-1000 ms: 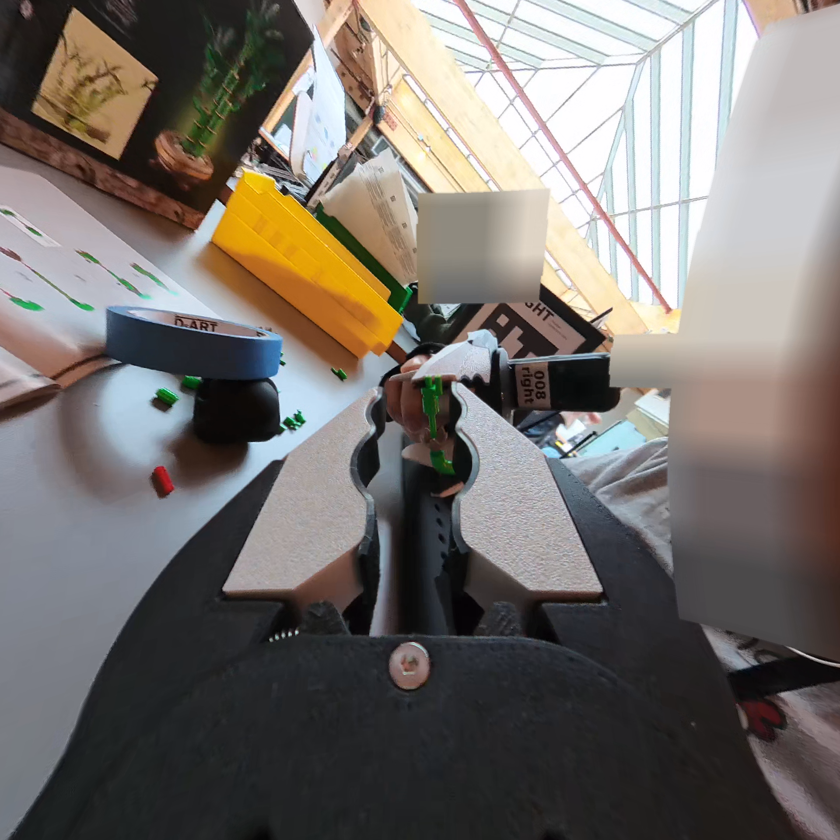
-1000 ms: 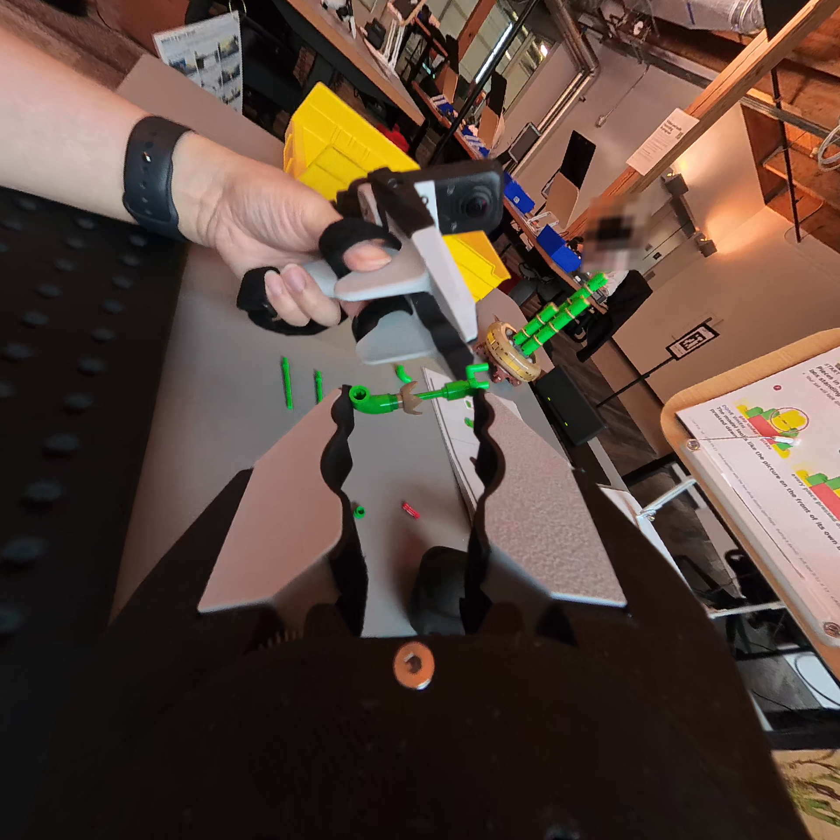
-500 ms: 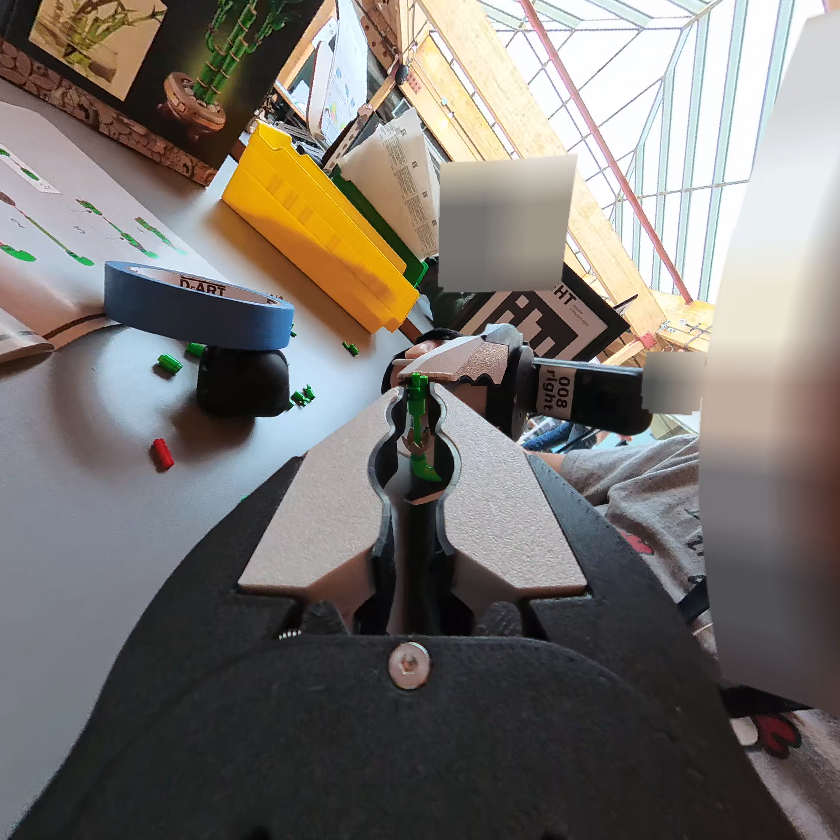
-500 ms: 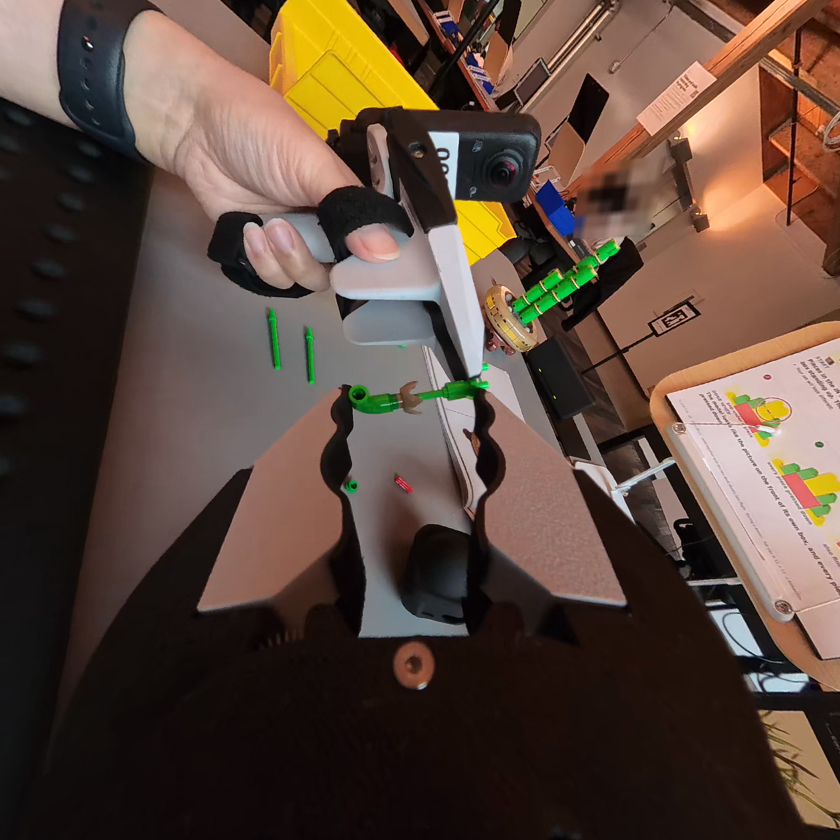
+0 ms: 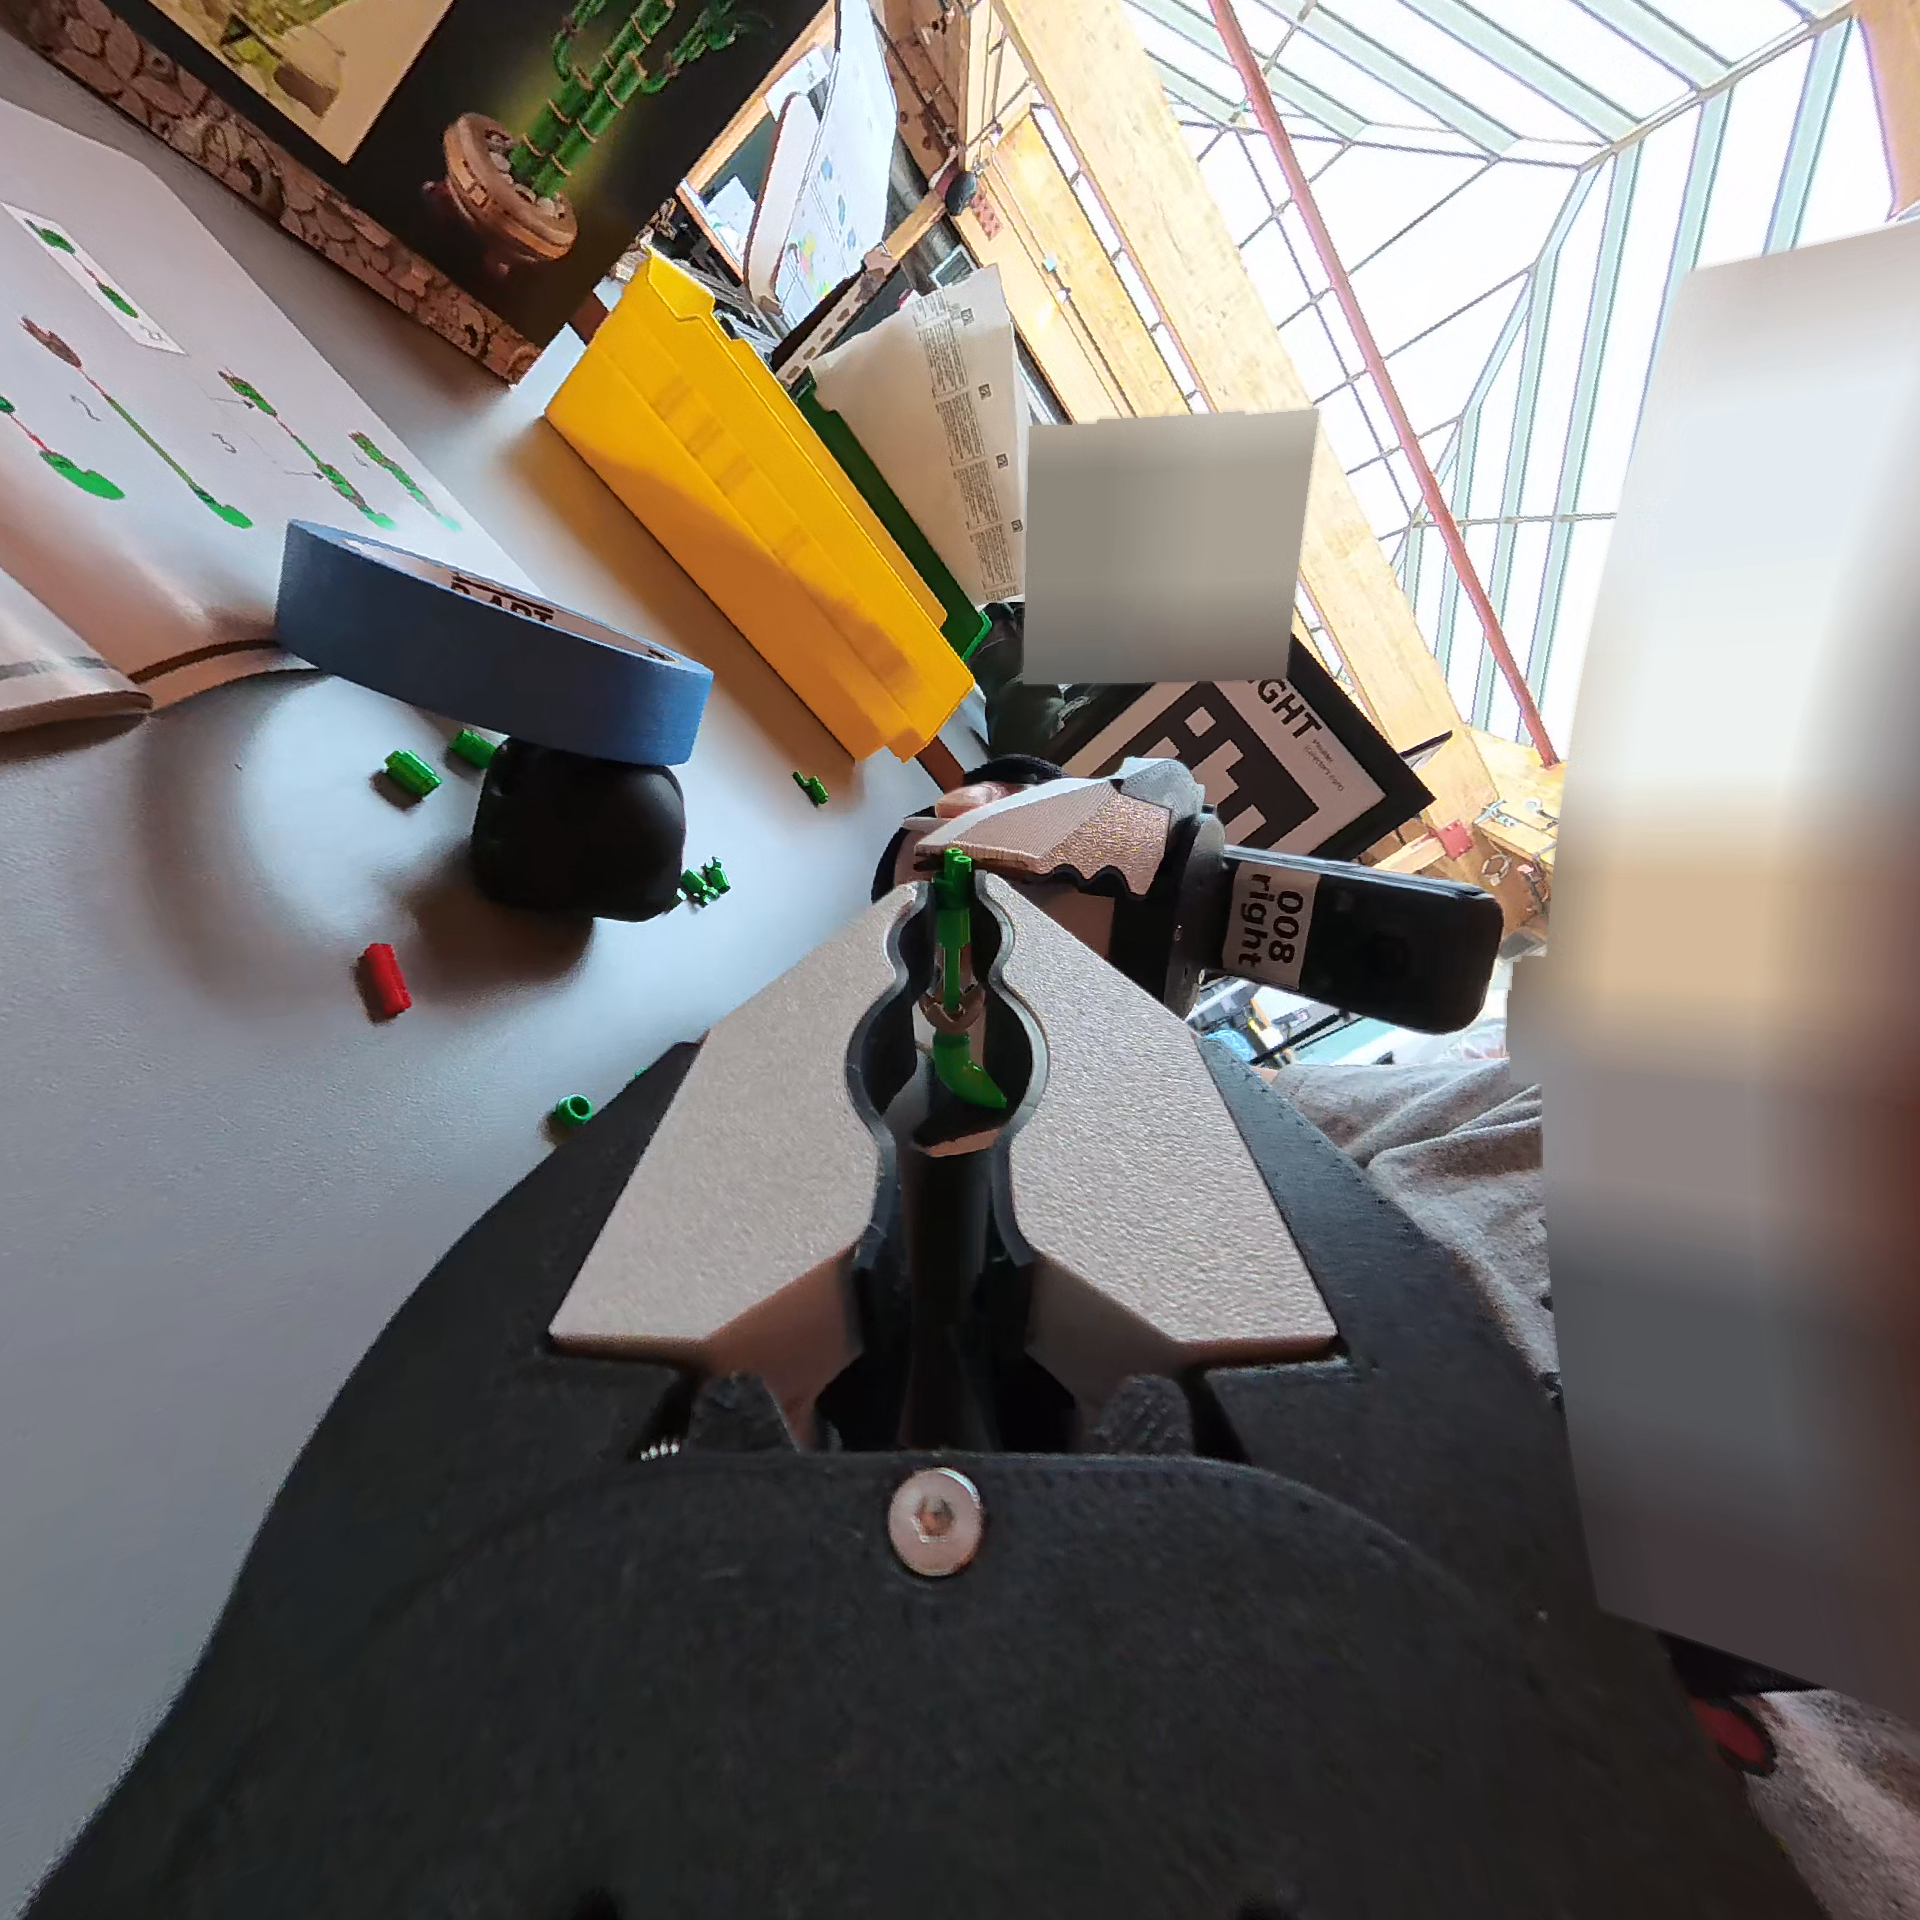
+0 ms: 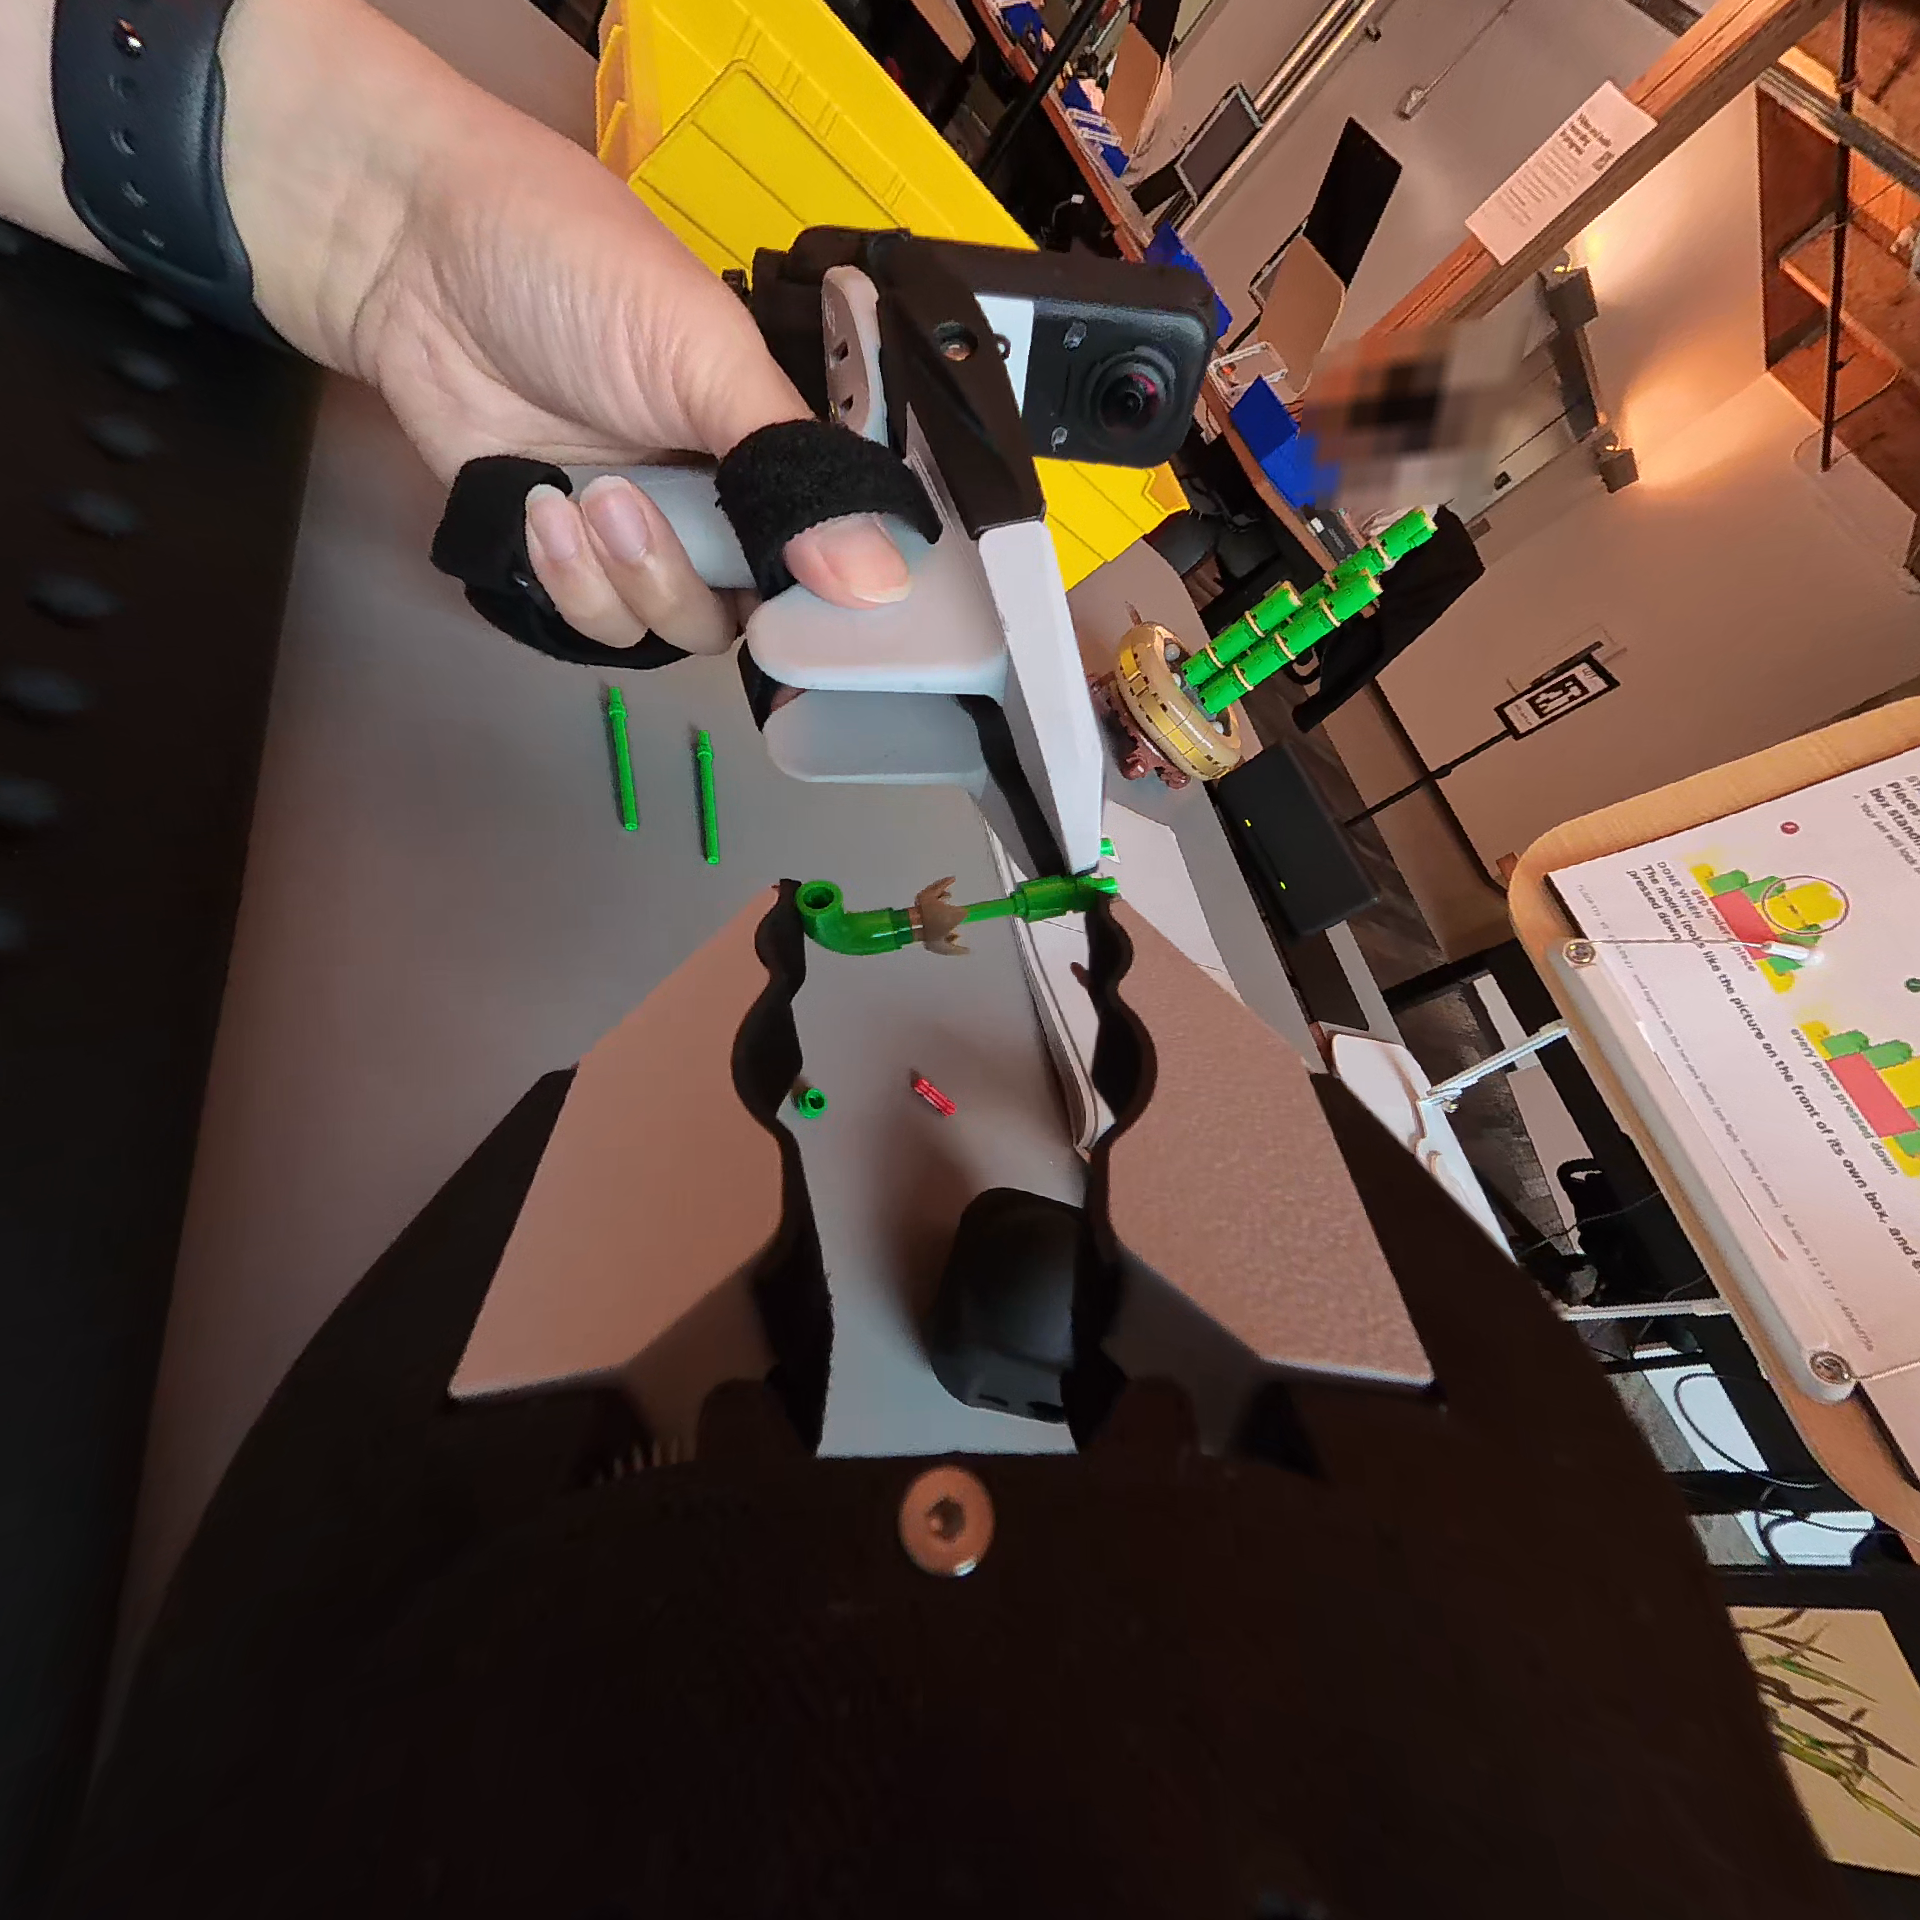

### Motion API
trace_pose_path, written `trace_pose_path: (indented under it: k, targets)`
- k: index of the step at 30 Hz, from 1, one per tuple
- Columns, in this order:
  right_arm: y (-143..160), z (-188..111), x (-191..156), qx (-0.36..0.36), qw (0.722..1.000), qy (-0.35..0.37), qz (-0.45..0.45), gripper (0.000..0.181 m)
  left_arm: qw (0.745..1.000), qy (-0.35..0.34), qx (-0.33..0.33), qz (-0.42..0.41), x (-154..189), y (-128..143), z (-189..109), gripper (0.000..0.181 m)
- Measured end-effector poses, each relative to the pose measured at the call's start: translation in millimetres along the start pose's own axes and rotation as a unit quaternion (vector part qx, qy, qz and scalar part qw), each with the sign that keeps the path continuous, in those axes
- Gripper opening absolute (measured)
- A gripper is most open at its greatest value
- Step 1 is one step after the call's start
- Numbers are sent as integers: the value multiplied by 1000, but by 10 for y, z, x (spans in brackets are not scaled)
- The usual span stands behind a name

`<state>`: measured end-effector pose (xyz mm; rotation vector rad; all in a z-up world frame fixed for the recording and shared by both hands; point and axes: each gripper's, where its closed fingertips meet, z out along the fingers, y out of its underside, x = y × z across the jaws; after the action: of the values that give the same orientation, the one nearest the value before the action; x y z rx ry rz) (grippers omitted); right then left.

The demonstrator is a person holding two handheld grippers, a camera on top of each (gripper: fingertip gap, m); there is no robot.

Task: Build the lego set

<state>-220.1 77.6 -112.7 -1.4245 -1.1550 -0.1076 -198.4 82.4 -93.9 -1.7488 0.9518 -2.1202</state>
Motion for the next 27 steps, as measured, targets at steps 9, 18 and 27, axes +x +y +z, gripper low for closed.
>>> trace_pose_path:
  k: [9,18,27]
  targets:
    - [-59,-43,-15,10,1000,-9,1,50,999,32,3,-37,50,20,-3,2]
    - [-68,-53,-23,10,1000,-13,2,50,998,38,1,-44,54,33,0,2]
    - [-57,-54,-30,8,1000,-17,3,49,998,34,-2,-44,45,45,1,2]
